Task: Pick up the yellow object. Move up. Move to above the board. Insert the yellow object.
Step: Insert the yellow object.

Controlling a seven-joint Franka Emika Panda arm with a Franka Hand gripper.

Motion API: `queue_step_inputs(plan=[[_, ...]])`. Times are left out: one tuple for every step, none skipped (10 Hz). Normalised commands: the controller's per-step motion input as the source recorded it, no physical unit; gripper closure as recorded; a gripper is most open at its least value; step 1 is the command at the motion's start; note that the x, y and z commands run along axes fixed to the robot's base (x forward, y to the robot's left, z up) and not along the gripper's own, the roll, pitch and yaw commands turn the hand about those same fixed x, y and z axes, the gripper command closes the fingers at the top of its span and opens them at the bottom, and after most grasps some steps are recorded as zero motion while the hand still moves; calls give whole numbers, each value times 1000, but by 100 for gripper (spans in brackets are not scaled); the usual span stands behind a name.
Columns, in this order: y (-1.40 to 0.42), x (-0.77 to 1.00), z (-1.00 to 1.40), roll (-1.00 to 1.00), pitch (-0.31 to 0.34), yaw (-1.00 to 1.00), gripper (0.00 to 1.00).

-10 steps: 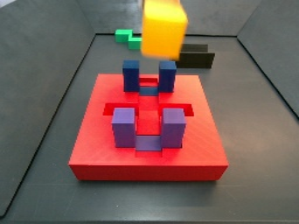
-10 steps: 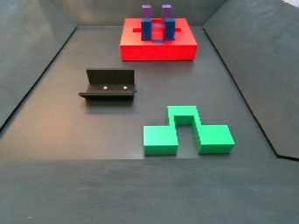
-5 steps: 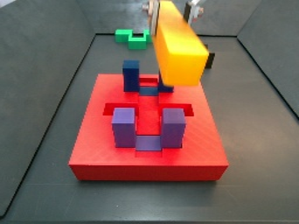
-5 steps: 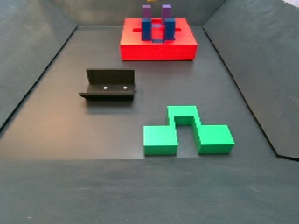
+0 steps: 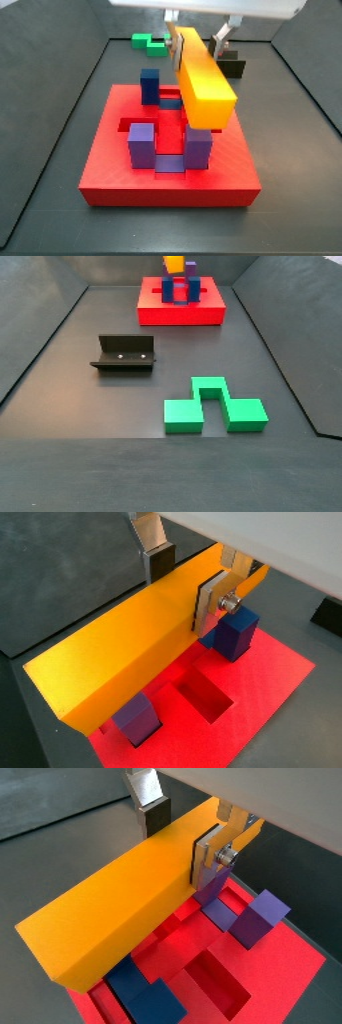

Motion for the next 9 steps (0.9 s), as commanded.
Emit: queue_step_inputs(plan=[[0, 0, -314, 119, -26, 17, 100], [0, -237, -183, 180, 0, 0, 100], [0, -306, -120, 159, 0, -80, 100], [0, -306, -134, 150, 0, -97, 100], [-29, -363, -106, 114, 0, -106, 100], [-57, -374, 0, 60, -51, -97, 100], [-109, -11, 0, 64, -27, 0, 100], [-129, 0, 0, 93, 0, 6, 100], [-169, 49, 0, 110, 0, 3, 100]])
